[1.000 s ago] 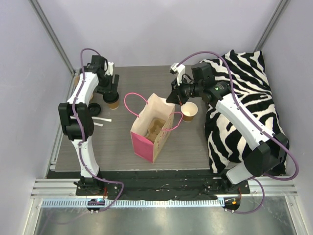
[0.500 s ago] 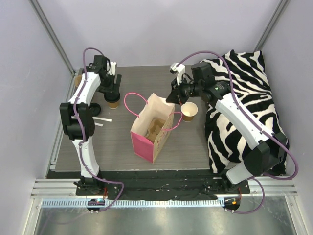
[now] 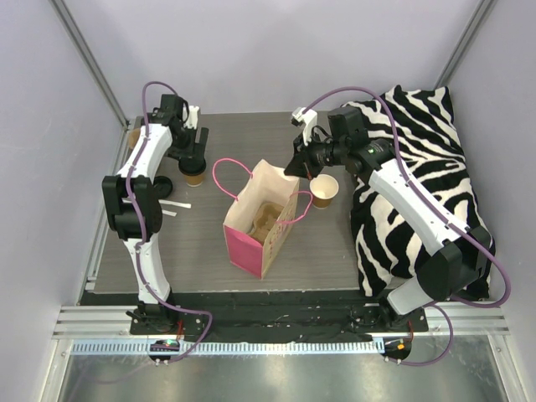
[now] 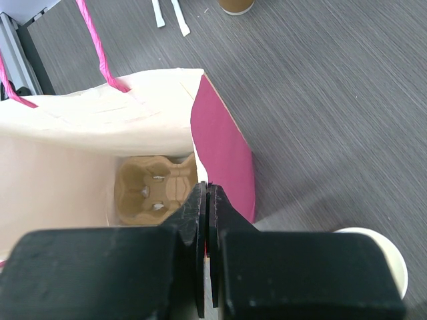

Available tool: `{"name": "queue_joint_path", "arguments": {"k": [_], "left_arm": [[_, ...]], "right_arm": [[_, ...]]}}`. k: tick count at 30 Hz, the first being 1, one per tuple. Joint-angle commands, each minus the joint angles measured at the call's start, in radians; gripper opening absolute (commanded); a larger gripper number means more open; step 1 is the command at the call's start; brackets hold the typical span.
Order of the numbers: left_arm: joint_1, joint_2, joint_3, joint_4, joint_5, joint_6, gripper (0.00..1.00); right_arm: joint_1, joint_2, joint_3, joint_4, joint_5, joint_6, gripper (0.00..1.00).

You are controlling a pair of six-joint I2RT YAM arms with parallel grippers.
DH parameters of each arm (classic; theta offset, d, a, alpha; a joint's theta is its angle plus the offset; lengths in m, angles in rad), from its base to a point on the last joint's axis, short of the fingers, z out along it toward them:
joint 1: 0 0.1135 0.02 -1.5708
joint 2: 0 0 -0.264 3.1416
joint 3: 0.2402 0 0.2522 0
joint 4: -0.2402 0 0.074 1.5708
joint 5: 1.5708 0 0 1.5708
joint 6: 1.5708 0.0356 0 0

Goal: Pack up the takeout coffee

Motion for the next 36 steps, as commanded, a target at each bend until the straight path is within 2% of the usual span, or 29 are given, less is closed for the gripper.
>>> {"name": "queue_joint_path", "arguments": {"k": [1, 15, 24, 32, 36], "left_arm": [[0.004, -0.007, 0.017, -0.014, -0.034, 0.017, 0.86], [0.007, -0.031, 0.045, -0.005, -0.051, -0.011, 0.85], [0.022, -0.04, 0.057, -0.002, -0.051, -0.032, 0.89], [0.035, -0.054, 0.077, -0.002, 0.005, -0.043, 0.89], [0.035, -0.046, 0.068, -0.022, 0.01, -0.04, 0.87]], "right_arm": [[-0.001, 0.01, 0.029, 0.01, -0.005, 0.006, 0.01], [-0.002, -0.002, 0.02, 0.006, -0.007, -0.001, 0.01], [-0.002, 0.001, 0.022, 0.009, -0.013, -0.001, 0.01], [-0.002, 0.003, 0.022, 0.007, -0.013, -0.001, 0.01], [-0.002, 0.006, 0.023, 0.006, -0.013, 0.002, 0.01]]}}
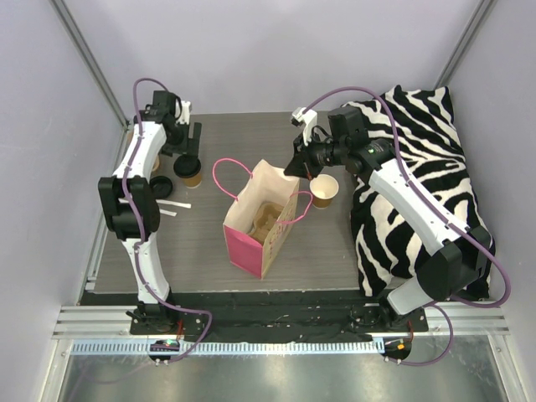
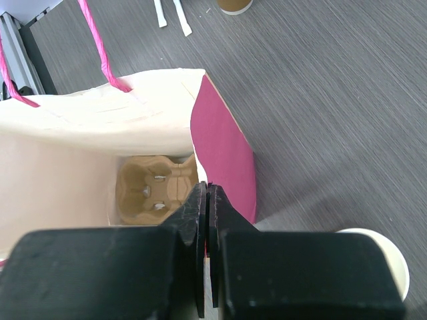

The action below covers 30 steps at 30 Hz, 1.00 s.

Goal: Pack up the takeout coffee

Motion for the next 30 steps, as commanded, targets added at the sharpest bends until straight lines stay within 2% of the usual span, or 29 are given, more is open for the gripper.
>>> {"name": "queue_joint_path", "arguments": {"k": [1, 8, 30], "left_arm": [[0.003, -0.048, 0.014, -0.01, 0.027, -0.008, 0.86], [0.002, -0.034, -0.021, -0.013, 0.017, -0.027, 0.8], [-0.006, -0.014, -0.081, -0.014, -0.034, -0.013, 0.76]], "right_arm": [[-0.001, 0.006, 0.025, 0.008, -0.004, 0.003, 0.01], [-0.001, 0.011, 0.025, 0.01, -0.008, 0.007, 0.01], [-0.001, 0.02, 0.028, 0.011, -0.004, 0.007, 0.01]]}}
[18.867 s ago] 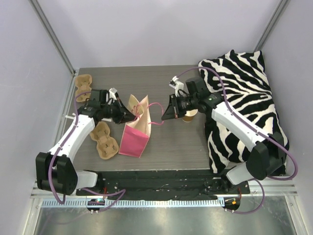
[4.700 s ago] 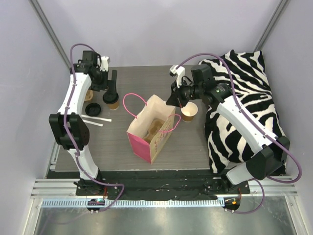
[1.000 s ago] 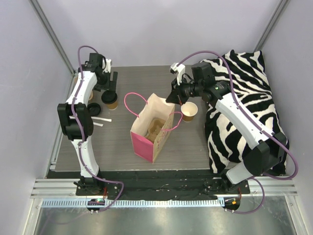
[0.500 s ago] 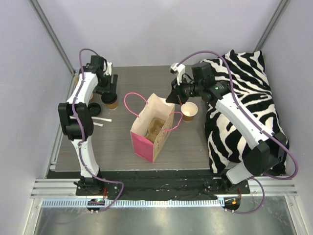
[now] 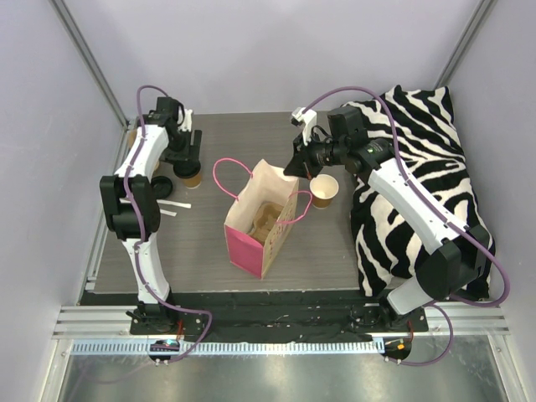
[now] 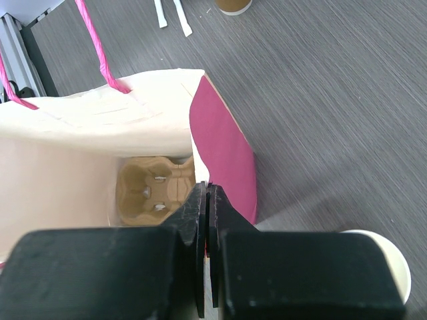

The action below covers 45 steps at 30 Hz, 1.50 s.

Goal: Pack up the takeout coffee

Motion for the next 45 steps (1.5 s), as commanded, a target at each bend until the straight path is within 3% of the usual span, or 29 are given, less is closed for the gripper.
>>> {"name": "queue_joint_path", "arguments": {"k": [1, 22, 36, 45], "left_arm": [[-0.007, -0.008, -0.02, -0.007, -0.036, 0.013, 0.77], [-0.019, 0.153, 0.081, -0.182, -0.141, 0.081, 0.77], [-0.021, 0.206, 0.083, -0.208, -0.152, 0.096, 0.8], [-0.019, 0.229, 0.057, -0.194, -0.149, 0.09, 0.75]], "right_arm": [[0.001, 0.012, 0.028, 0.008, 0.0, 0.004, 0.01], [0.0, 0.026, 0.037, 0.008, -0.003, 0.007, 0.01], [0.0, 0.04, 0.051, 0.008, -0.006, 0.009, 0.01], [-0.002, 0.043, 0.051, 0.006, -0.007, 0.006, 0.01]]}}
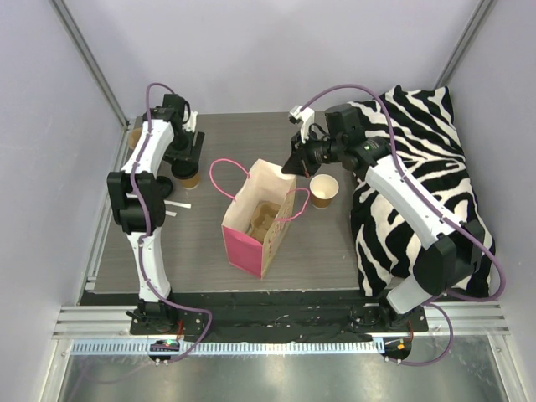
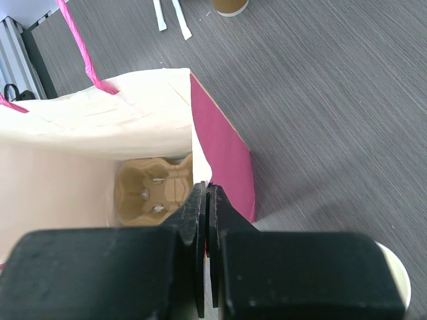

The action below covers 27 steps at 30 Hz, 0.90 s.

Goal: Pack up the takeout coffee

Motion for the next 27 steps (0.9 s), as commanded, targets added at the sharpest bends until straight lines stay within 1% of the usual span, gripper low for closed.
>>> {"name": "queue_joint_path", "arguments": {"k": [1, 2, 3, 5, 6, 11, 12, 14, 15, 19, 20, 23, 27], "left_arm": [[0.004, 0.125, -0.085, -0.053, -0.064, 0.019, 0.73], [0.004, 0.114, -0.084, -0.048, -0.059, 0.019, 0.71], [0.004, 0.105, -0.082, -0.048, -0.055, 0.017, 0.65], [0.004, 0.074, -0.072, -0.052, -0.038, 0.014, 0.59], [0.004, 0.064, -0.056, -0.059, -0.035, 0.011, 0.54], [-0.001, -0.007, -0.004, -0.109, -0.028, 0.02, 0.44], [-0.001, -0.036, 0.01, -0.117, -0.025, 0.023, 0.4], [-0.001, -0.071, 0.014, -0.126, -0.018, 0.035, 0.38], [-0.001, -0.116, 0.017, -0.129, -0.001, 0.04, 0.35], [-0.001, -0.232, 0.033, -0.135, 0.038, 0.051, 0.33], [-0.001, -0.251, 0.04, -0.147, 0.068, 0.049, 0.32], [-0.001, -0.314, 0.115, -0.19, 0.119, 0.043, 0.29], [-0.001, -0.404, 0.201, -0.204, 0.188, 0.026, 0.3]], "right_arm": [[0.0, 0.009, 0.027, 0.0, 0.003, 0.0, 0.01], [-0.001, 0.009, 0.029, 0.0, 0.003, -0.003, 0.01], [0.0, 0.009, 0.029, 0.0, 0.004, -0.003, 0.01], [0.0, 0.009, 0.032, 0.0, 0.004, -0.005, 0.01], [0.002, 0.009, 0.032, -0.002, 0.004, -0.005, 0.01], [-0.001, 0.004, 0.035, -0.002, 0.004, -0.005, 0.01], [0.0, 0.0, 0.035, -0.003, 0.004, -0.006, 0.01], [-0.001, -0.005, 0.033, -0.005, 0.006, -0.011, 0.01], [0.0, -0.011, 0.032, -0.006, 0.007, -0.015, 0.01], [0.0, -0.031, 0.024, -0.012, 0.007, -0.031, 0.01], [-0.001, -0.036, 0.022, -0.012, 0.007, -0.034, 0.01], [0.0, -0.056, 0.024, -0.012, -0.008, -0.048, 0.01], [0.0, -0.083, 0.026, 0.006, -0.031, -0.06, 0.01]]}}
